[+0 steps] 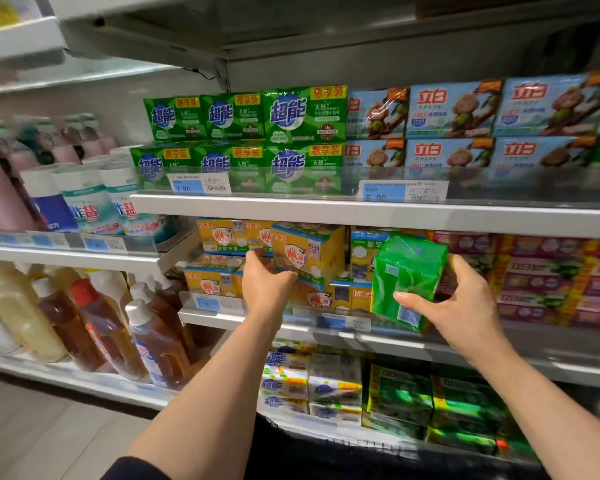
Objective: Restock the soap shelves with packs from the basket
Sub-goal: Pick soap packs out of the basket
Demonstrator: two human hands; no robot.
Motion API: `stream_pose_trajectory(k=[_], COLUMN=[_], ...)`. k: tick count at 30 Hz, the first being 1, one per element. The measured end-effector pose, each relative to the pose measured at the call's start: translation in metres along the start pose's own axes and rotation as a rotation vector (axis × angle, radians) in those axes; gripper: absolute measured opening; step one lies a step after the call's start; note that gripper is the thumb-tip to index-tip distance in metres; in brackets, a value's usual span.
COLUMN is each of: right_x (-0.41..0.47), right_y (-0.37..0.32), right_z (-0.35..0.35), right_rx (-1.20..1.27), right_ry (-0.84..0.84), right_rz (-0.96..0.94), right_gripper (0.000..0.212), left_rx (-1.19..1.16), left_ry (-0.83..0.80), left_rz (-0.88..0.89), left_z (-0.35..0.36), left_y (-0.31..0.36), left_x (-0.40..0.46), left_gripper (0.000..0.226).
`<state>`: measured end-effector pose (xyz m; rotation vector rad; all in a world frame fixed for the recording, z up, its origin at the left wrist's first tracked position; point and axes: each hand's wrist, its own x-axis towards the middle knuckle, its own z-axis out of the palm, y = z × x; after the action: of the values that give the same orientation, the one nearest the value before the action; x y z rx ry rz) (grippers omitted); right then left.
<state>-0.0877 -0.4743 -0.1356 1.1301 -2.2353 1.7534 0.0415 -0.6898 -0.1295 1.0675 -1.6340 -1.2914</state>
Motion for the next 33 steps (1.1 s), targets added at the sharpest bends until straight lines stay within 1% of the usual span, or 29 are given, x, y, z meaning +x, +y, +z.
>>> stream_pose_trajectory(k=[1, 3, 5, 7, 10, 14, 17, 23, 26, 29, 31, 33], right_x=[0.0, -0.002, -0.002, -0.002, -0.002, -0.003, -0.003, -0.002, -0.002, -0.003, -0.006, -0.013], right_y=[0.001, 0.002, 0.004, 0.006, 0.009, 0.009, 0.006, -0.001, -0.005, -0.007, -0.01, -0.016], right_z=[-0.001, -0.004, -0.005, -0.007, -0.01, -0.011, -0.009, -0.008, -0.008, -0.009, -0.011, -0.012], right_rx=[0.0, -0.006, -0.027, -0.061, -0.087, -0.092, -0.107, -0.051, 0.005, 0.033, -0.036, -0.139], right_ry=[-0.005, -0.02, -0.03, -0.031, -0.031, -0.033, -0.031, -0.029, 0.024, 0.063, 0.048, 0.021], right_rz=[0.001, 0.008, 0.01, 0.009, 0.011, 0.012, -0.003, 0.005, 0.018, 0.031, 0.019, -0.029], right_gripper=[0.048, 0.049, 0.051, 0.052, 0.055, 0.056, 0.053, 0.054, 0.063, 0.069, 0.076, 0.079], left_rx=[0.016, -0.013, 0.01, 0.041, 0.118, 0.154, 0.186, 0.284, 0.248, 0.24, 0.214, 0.228], left_ry=[-0.038, -0.186, -0.256, -0.23, -0.166, -0.166, -0.16, -0.153, -0.191, -0.193, -0.187, -0.193], left_rz=[-0.007, -0.024, 0.0, 0.024, 0.053, 0.067, 0.088, 0.135, 0.161, 0.217, 0.247, 0.258], left_z=[0.001, 0.004, 0.007, 0.009, 0.01, 0.014, 0.014, 0.012, 0.008, 0.005, 0.004, 0.002], left_y=[-0.001, 0.0, -0.003, -0.008, -0.016, -0.019, -0.02, -0.014, -0.008, -0.001, 0.003, 0.006], left_x=[0.006, 0.016, 0.023, 0.027, 0.026, 0.025, 0.024, 0.018, 0.007, -0.011, -0.025, -0.037], left_gripper=[0.047, 0.054, 0.06, 0.059, 0.05, 0.049, 0.046, 0.04, 0.043, 0.052, 0.06, 0.07])
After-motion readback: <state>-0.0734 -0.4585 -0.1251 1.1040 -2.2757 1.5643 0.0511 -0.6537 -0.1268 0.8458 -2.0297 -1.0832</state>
